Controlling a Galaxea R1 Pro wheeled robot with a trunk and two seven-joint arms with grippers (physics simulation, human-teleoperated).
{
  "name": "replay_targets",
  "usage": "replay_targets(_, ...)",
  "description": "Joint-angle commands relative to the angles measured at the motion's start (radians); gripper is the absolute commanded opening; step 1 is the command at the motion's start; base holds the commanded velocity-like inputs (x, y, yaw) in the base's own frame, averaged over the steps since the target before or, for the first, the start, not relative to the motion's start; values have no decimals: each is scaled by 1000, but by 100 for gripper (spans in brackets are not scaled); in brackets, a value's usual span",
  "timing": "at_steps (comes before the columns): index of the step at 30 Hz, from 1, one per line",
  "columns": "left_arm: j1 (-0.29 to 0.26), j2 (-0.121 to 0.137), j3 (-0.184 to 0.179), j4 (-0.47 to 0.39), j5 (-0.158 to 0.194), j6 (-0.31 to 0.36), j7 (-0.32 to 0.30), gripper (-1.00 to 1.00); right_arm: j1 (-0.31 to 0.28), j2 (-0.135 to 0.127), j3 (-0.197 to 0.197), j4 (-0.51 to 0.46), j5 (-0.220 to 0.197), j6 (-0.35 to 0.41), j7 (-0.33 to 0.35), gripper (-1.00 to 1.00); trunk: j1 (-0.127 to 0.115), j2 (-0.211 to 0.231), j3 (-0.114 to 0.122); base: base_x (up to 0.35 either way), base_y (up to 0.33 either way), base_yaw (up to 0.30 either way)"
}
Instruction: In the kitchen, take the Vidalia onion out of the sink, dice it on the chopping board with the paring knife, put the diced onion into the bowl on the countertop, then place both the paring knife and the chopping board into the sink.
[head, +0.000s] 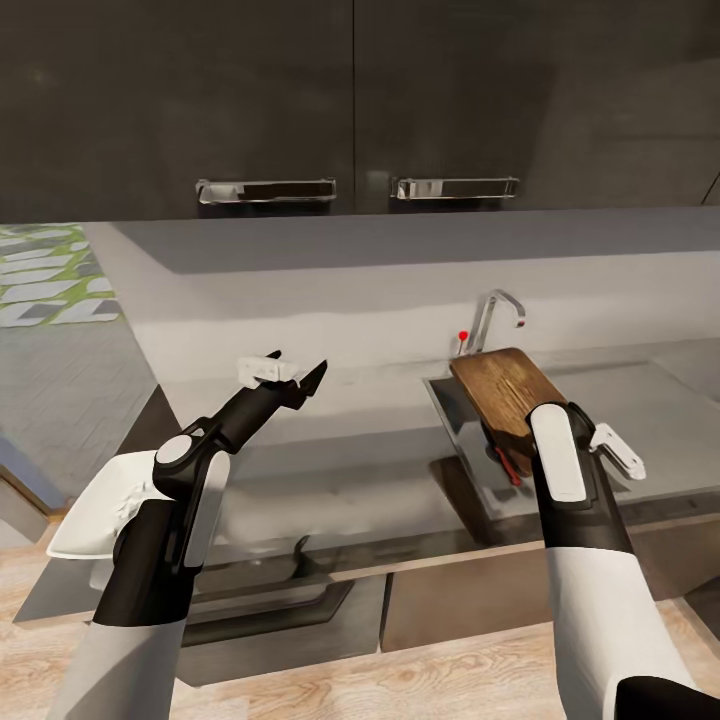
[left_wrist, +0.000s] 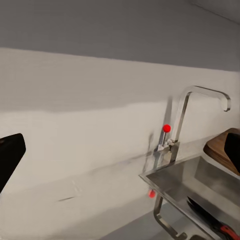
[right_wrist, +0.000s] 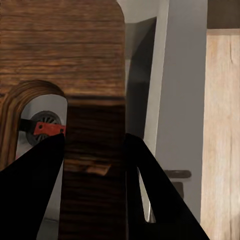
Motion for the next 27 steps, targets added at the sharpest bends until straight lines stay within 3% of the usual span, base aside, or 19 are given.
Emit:
replay_targets(1, -1, 0, 1, -1, 10, 9, -1, 100, -1, 1, -1, -1, -4, 10, -5, -100, 1, -2, -2, 70, 22, 0)
replay_targets(27, -1, 0, 1, -1, 9, 9, -1, 100, -1, 1, -9, 5, -13, 9, -5, -100, 1, -2, -2, 45, 20, 0)
